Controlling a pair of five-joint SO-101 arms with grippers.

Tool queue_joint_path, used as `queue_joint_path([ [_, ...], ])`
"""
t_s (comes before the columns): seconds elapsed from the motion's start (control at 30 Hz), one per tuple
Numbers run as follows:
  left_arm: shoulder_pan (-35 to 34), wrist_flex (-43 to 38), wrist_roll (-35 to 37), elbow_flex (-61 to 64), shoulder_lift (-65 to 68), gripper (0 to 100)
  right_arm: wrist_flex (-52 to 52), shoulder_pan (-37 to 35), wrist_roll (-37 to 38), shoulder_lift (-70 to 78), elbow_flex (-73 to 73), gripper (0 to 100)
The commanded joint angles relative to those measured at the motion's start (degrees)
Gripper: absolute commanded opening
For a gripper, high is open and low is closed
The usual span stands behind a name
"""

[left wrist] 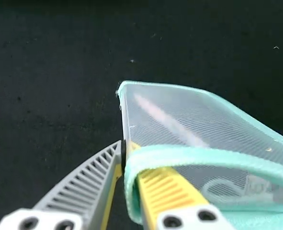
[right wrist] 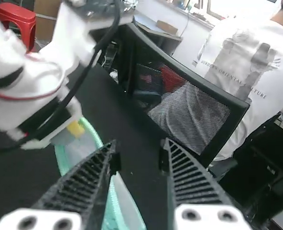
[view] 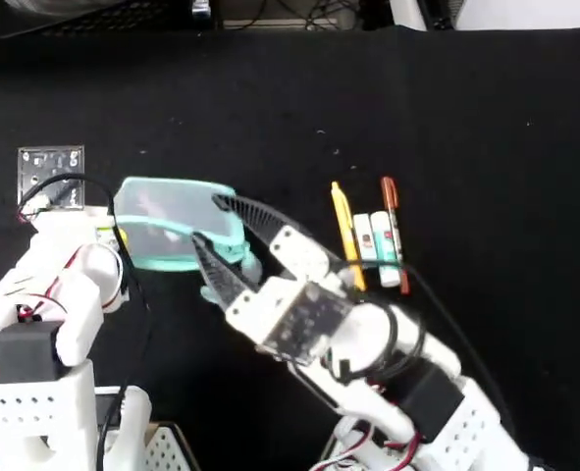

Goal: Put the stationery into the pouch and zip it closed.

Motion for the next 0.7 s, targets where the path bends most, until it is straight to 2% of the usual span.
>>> queue_joint_path([
  [0.0,0.22,-0.35,0.62,-3.65,0.26,3,3.16,3.16,-0.62,4.7,-10.07,13.5],
  [0.1,0.13,-0.44,0.62,-4.53,0.26,3,7.12,8.0,-0.62,4.79,-13.05,13.4],
  [0.2,0.13,-0.97,0.62,-6.2,0.26,3,11.25,16.09,-0.79,3.3,-13.32,13.4],
  [0.43,-0.04,-0.62,0.62,-10.15,0.26,3,15.03,36.13,-13.36,6.11,-6.64,13.4],
  [0.53,-0.04,-0.62,1.49,-14.29,0.79,3,15.03,40.18,-14.42,11.3,-4.62,13.4],
  [0.67,0.13,0.79,6.86,-22.02,8.44,3,15.03,41.76,-13.98,21.14,-4.53,13.4],
])
